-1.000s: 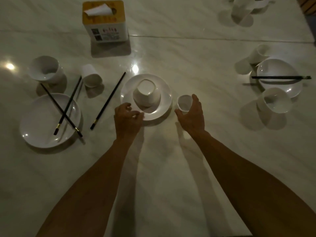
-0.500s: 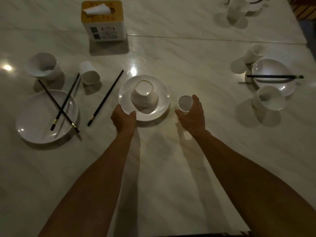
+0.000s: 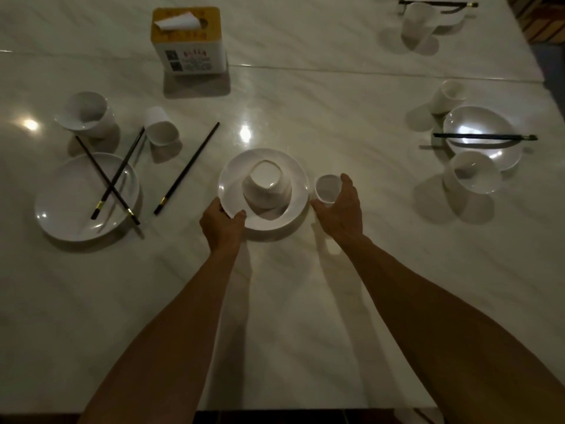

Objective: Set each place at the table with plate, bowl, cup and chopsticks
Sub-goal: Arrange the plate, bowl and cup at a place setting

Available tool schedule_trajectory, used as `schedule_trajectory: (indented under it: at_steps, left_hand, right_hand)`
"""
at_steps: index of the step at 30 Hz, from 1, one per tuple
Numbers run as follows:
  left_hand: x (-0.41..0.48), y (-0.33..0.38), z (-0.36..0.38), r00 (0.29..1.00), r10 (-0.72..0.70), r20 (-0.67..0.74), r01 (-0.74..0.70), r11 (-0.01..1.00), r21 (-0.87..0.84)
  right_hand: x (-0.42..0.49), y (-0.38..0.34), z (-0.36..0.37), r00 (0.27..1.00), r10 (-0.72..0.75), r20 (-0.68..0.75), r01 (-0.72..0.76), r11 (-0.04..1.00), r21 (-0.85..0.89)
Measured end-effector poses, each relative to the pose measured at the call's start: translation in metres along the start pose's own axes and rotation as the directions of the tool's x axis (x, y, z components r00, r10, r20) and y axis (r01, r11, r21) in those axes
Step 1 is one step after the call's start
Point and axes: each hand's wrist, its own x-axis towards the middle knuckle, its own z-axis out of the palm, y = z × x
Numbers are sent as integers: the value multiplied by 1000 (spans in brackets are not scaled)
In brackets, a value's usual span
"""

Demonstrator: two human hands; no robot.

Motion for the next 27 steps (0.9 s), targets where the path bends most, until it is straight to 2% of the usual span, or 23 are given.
schedule_trajectory:
  at_steps: [6, 8, 9, 11, 13, 14, 15, 17, 19, 23, 27]
  left_hand:
    - [-10, -8, -7, 999, 15, 44, -13, 999, -53]
    - [-14, -7, -12, 998, 13, 66, -9, 998, -69]
    - [-15, -7, -14, 997, 19, 80, -13, 997, -76]
    - [-16, -9, -17, 994, 34, 102, -26, 997, -74]
    - [-16, -12, -18, 992, 70, 106, -64, 996, -56]
    - [-16, -13, -18, 991, 89, 103, -86, 996, -35]
    - [-16, -15, -19, 990, 101, 96, -100, 995, -11]
    - [-15, -17, -21, 992, 101, 77, -105, 993, 51]
    - [-10, -21, -23, 992, 100, 72, -108, 987, 115]
    - [0, -31, -29, 994, 90, 62, -99, 979, 177]
    - [12, -34, -40, 997, 78, -11, -75, 979, 188]
  right_hand:
    - [-4, 6, 0, 1000, -9, 17, 9, 1000, -1]
    - [-9, 5, 2, 997, -50, -56, 47, 997, -57]
    - [-14, 5, 3, 985, -110, -134, 97, 990, -102]
    - [-26, 0, 8, 915, -289, -280, 248, 953, -174]
    - [-38, -8, 17, 852, -428, -301, 399, 903, -158]
    - [-43, -14, 23, 861, -443, -251, 428, 897, -114]
    - [-47, -19, 29, 899, -407, -159, 399, 913, -78]
    - [-52, -26, 42, 968, -250, 35, 253, 961, -114]
    - [-53, -28, 53, 988, -81, 131, 104, 978, -180]
    - [-49, -33, 61, 972, 168, 163, -155, 984, -91]
    - [-45, -35, 64, 956, 238, 171, -249, 967, 50]
